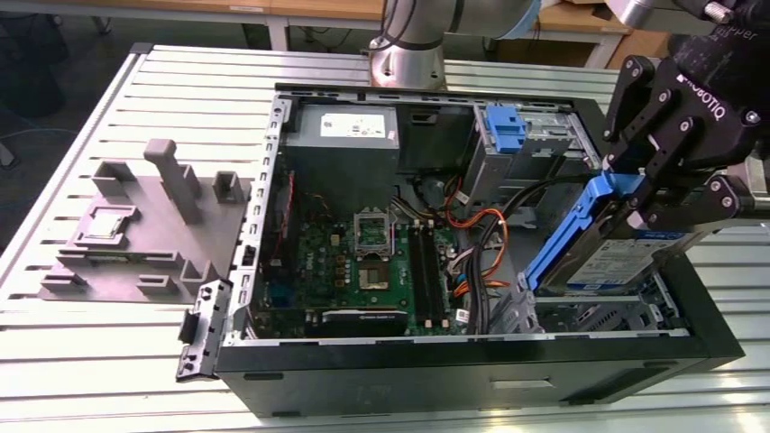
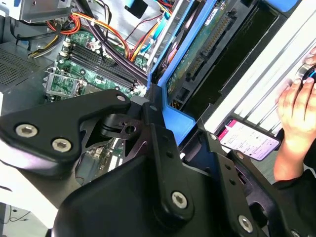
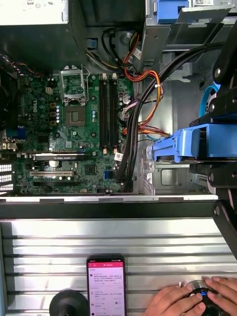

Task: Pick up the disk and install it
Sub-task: 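Insert the disk into the insertion slot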

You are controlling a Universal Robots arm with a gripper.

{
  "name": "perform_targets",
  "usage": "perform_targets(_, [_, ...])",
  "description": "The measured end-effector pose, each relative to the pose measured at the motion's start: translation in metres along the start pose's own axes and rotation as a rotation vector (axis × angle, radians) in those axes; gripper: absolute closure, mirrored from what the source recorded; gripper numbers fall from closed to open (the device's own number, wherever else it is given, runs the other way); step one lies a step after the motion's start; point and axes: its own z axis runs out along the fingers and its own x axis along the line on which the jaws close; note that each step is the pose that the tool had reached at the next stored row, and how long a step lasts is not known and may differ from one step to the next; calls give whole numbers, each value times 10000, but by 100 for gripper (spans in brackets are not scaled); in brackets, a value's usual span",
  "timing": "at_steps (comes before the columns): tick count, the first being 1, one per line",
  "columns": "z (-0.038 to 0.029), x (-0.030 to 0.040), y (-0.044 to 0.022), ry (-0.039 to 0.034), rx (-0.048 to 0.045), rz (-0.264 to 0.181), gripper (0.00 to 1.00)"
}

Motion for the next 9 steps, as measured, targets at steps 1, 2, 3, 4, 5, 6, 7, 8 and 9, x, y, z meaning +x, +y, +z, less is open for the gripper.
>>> perform_targets(1, [2, 0, 0, -1, 0, 0, 64])
perform_targets(2, [4, 0, 0, -2, 0, 0, 64])
perform_targets(3, [4, 0, 0, -1, 0, 0, 64])
perform_targets(4, [4, 0, 0, -1, 0, 0, 64])
perform_targets(5, [4, 0, 0, -1, 0, 0, 64])
perform_targets(6, [4, 0, 0, -1, 0, 0, 64])
perform_targets(7, [4, 0, 0, -1, 0, 0, 64])
perform_targets(8, [4, 0, 0, -1, 0, 0, 64])
perform_targets(9, [4, 0, 0, -1, 0, 0, 64])
